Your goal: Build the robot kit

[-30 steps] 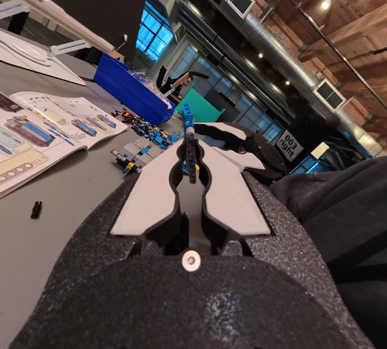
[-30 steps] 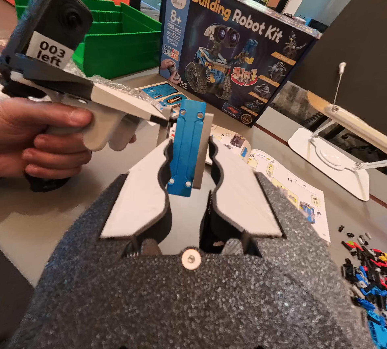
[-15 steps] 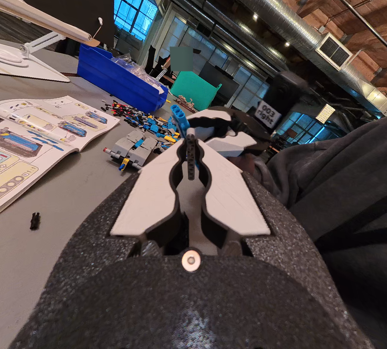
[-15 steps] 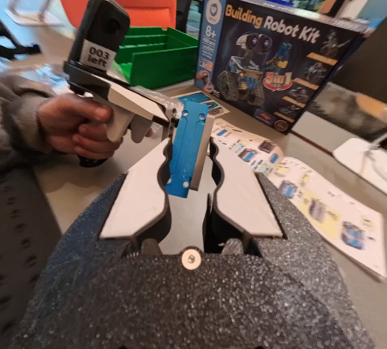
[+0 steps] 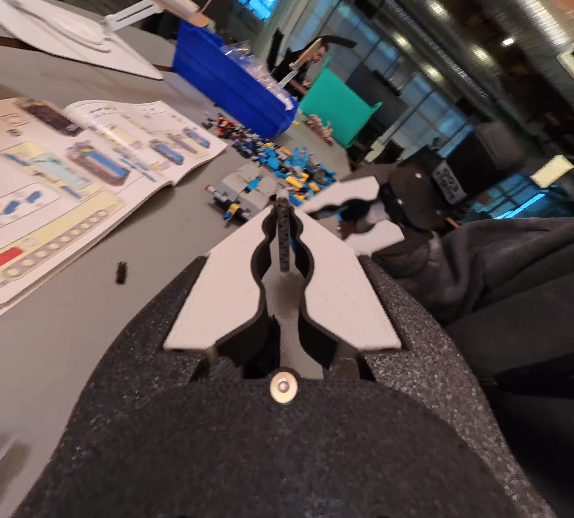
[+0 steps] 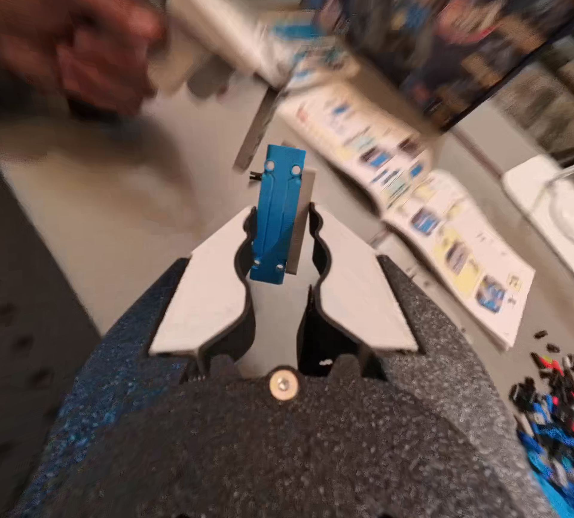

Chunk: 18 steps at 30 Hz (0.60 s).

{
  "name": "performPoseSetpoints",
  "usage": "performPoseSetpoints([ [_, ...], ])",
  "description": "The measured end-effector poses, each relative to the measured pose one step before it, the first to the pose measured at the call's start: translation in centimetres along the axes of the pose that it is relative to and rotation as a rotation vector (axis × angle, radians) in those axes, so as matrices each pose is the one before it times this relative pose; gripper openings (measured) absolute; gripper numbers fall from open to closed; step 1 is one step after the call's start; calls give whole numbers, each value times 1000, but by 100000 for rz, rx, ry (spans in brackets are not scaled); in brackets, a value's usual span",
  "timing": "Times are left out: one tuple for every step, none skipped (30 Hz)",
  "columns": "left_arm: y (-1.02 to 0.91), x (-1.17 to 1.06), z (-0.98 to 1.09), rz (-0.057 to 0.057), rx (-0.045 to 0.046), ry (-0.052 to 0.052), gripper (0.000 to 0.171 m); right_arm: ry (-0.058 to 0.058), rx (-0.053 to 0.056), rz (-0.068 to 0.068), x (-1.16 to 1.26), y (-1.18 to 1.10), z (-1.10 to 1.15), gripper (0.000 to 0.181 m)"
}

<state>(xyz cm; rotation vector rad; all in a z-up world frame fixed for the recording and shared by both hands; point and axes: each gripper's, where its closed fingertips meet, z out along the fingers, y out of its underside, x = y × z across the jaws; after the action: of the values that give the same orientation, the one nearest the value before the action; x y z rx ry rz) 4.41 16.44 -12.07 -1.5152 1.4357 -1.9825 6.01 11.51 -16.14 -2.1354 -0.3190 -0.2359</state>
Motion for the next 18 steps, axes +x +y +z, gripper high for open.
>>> performPoseSetpoints([
  [201, -617, -3, 880, -1590, -3601, 6, -1701, -10342, -3999, -740, 1918, 355, 32],
  [375, -414, 84, 808, -2439, -2416, 6, -765, -6963, -3613, -678, 1461, 300, 32],
  [442, -145, 161, 699, -2605, -827, 6, -4790, -4679, -1744, -1188, 1041, 216, 32],
  [462, -23, 203, 388, -2658, -312, 6, -5517, -3877, 1827, -975, 773, 169, 32],
  [409, 12, 203, 646, -2236, -426, 6, -3839, -973, 4106, -451, 279, 59, 32],
  [405, 67, 187, 1031, -2241, -119, 6, -3704, 2212, 5276, -230, -178, -87, 32],
  [402, 96, 180, 1188, -2382, 32, 6, -4868, 1166, 7387, -172, -76, -27, 32],
  [250, 49, 135, 1343, -1361, -297, 6, -6423, -1284, 8072, -323, 234, 108, 32],
  [146, 34, 89, 1211, -653, -331, 6, -5615, -885, 6162, -268, 205, 110, 32],
  [133, 53, 75, 739, -756, 9, 6, -3591, 1511, 4433, -111, -73, 4, 33],
  [82, 35, 46, 282, -425, 16, 6, -3641, 900, 3114, -217, 30, 0, 33],
  [-26, 44, -17, 5, 166, 162, 6, -4169, -1300, 1567, -362, 356, 83, 33],
  [-29, 58, -26, -226, 95, 460, 6, -4618, -2328, -61, -418, 476, 43, 35],
  [1, 40, -23, -246, -169, 319, 6, -4484, -1418, -435, -361, 264, -127, 35],
  [-32, -3, -36, -21, 51, -33, 6, -4324, -445, 657, -226, 45, -320, 35],
  [11, 36, -25, 187, -297, 154, 6, -5407, -397, 898, -329, -32, -412, 35],
  [256, 180, 33, 227, -2117, 966, 6, -7420, -290, -1783, -771, -106, -490, 38],
  [689, 482, 116, -70, -5147, 2927, 6, -5939, 211, -6553, -740, -244, -558, 43],
])
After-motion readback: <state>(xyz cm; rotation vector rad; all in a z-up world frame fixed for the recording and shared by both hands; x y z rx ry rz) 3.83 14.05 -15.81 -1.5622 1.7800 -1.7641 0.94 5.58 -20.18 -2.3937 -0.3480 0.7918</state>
